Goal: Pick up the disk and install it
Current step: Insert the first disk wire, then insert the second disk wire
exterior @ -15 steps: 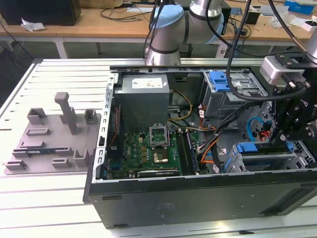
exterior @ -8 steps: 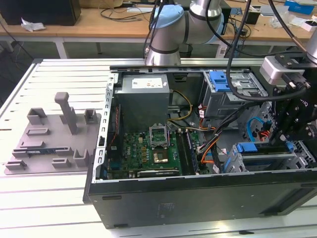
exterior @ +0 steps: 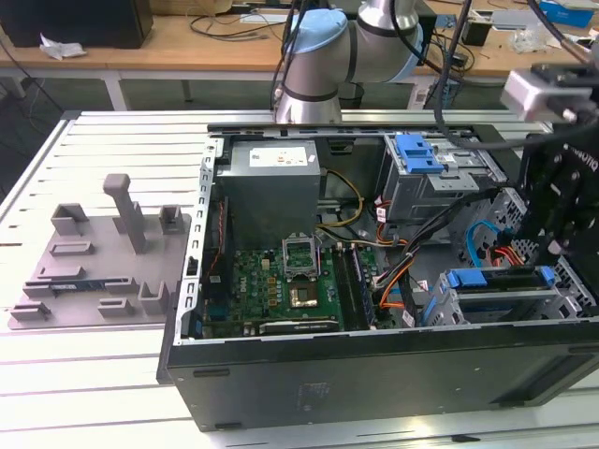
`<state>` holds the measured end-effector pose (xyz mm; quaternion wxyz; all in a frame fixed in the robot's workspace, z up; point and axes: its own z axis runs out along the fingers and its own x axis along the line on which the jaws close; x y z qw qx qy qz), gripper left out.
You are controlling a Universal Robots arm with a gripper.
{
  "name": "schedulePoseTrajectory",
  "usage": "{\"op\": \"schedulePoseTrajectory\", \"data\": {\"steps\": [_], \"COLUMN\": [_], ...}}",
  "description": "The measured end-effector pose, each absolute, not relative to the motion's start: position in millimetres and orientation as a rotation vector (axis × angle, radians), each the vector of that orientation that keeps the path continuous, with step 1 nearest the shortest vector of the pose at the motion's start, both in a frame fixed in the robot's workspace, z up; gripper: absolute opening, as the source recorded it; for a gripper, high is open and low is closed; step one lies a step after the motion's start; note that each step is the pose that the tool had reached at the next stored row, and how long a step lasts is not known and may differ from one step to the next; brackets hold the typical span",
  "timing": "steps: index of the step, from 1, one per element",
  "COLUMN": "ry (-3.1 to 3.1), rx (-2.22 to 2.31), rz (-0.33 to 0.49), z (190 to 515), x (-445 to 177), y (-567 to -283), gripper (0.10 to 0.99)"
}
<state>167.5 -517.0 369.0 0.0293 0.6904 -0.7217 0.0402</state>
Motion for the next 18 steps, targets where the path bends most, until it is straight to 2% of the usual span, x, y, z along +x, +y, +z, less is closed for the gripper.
{"op": "schedulePoseTrajectory", "data": {"steps": [4, 18], "ry": [-2.196, -2.193], "rx": [2.101, 2.098], "rz": [0.184, 0.189], "z": [375.6, 375.6], "x": [167.5, 167.5], "y": [-505.3, -504.9], "gripper": [0.427, 0.427]}}
